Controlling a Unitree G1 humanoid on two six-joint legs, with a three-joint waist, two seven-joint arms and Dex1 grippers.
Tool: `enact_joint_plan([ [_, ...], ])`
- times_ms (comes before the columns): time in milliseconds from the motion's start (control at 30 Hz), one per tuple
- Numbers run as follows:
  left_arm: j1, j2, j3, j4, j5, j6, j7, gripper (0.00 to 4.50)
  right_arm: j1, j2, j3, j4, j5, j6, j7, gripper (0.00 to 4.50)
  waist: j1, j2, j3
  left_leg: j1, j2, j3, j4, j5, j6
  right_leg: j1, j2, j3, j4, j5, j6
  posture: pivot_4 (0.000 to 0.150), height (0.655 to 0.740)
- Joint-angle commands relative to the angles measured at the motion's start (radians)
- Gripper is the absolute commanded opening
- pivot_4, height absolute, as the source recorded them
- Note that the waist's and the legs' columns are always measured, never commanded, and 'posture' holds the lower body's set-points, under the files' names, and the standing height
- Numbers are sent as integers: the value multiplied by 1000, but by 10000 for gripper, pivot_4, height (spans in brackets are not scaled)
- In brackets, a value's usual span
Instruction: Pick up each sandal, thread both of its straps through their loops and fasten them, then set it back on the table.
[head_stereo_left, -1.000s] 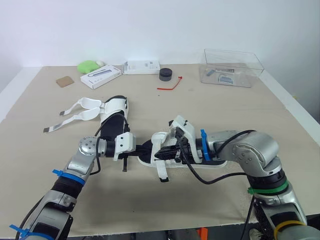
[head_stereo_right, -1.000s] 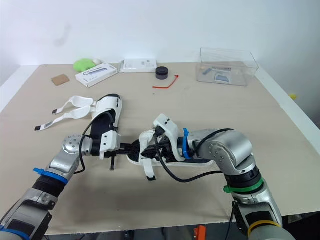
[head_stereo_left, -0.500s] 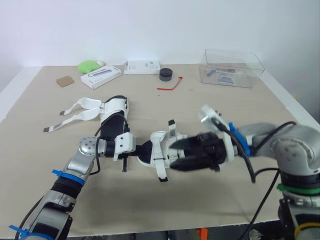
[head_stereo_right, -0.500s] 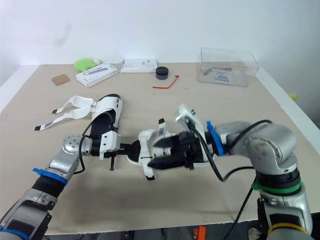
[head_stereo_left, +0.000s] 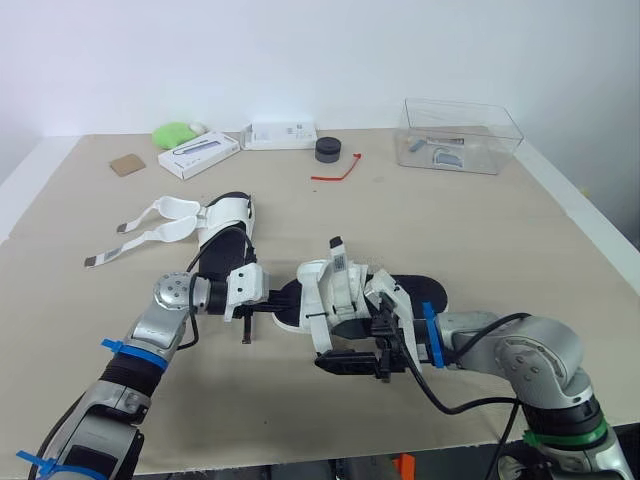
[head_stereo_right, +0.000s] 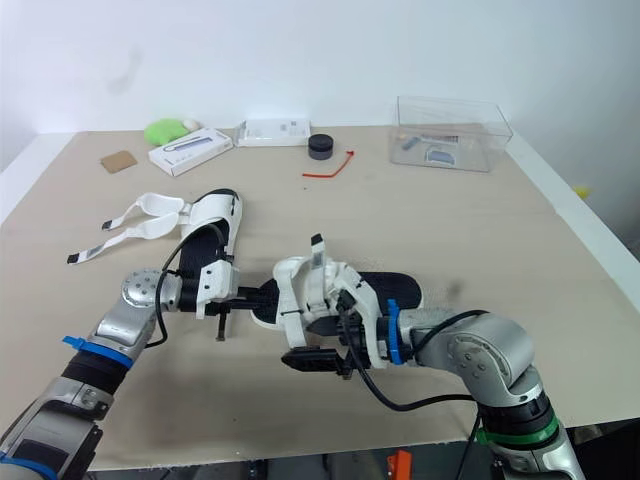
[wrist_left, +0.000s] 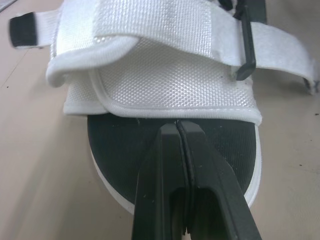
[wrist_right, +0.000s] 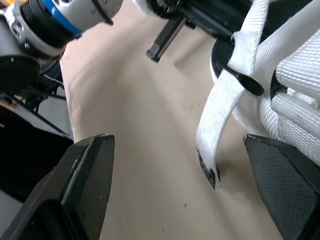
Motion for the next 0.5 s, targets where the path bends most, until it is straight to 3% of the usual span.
enact_joint_plan([
  [33, 22, 11, -24, 21, 32, 22, -7, 0, -50, 43, -35, 45, 6, -16, -30, 35659, -1, 0, 0, 0, 0, 0, 0, 0, 0, 0, 0, 0, 0, 0, 0, 1500, 7400],
  [267, 28, 11, -23, 7, 33, 31, 2, 0, -59, 42, -9, 86, -27, -25, -26, 1597, 0, 0, 0, -1, 0, 0, 0, 0, 0, 0, 0, 0, 0, 0, 0, 1500, 7400],
  [500, 37, 10, -25, 4, 37, 31, 10, 0, 67, -13, 59, 2, -27, 9, -14, 648, 1, 0, 0, -1, 0, -1, -1, 0, 1, 0, 0, 0, 0, -1, 0, 1500, 7400],
])
